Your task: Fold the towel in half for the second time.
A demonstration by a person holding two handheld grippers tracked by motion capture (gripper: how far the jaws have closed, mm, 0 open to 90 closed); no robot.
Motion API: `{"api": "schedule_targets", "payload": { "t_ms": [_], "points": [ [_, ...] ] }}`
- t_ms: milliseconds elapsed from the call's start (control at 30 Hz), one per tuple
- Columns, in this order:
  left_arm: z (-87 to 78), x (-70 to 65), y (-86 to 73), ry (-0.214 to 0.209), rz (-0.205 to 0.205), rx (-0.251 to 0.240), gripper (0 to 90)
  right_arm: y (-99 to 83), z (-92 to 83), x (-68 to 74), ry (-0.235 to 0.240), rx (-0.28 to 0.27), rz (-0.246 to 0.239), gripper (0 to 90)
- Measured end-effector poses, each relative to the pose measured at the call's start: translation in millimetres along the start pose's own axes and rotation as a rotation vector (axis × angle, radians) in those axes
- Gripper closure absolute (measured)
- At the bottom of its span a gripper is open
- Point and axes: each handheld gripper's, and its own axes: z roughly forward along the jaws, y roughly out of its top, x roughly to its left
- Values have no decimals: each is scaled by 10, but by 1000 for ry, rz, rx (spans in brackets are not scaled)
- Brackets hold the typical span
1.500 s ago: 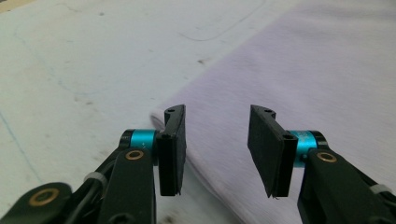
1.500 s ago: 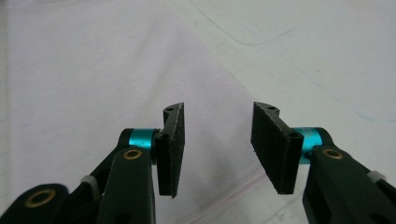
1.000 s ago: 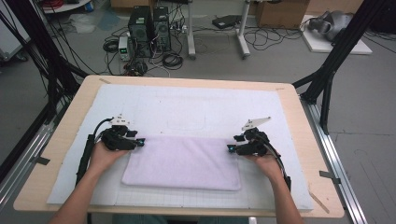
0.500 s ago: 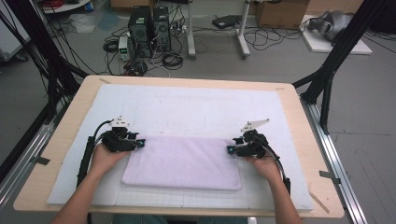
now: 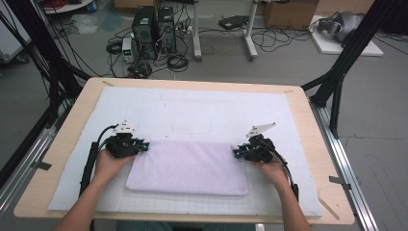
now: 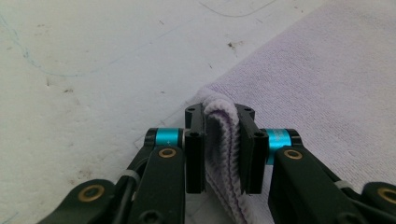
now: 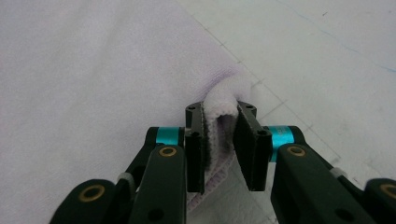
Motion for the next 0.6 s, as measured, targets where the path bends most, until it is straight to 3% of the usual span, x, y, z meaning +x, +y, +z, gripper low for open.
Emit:
{"api": "schedule_targets", "payload": {
  "t_ms": [100,233,300,500,600],
  "points": [
    [-28,-33,32,34,20,-15,791,15,-37,-2,-10,-10,-3,783],
    [-61,-12,144,62,22,-55,802,101,-118,-9,-67,-61,-4,790],
    [-75,33,223,73,5,-86,802,186,-146,-32,-79,-73,-6,791],
    [-89,194,553,111,0,-109,805,483,-252,-206,-103,-107,8,791],
    [-66,291,714,156,-15,-120,804,639,-278,-317,-117,-122,15,789]
  ]
}}
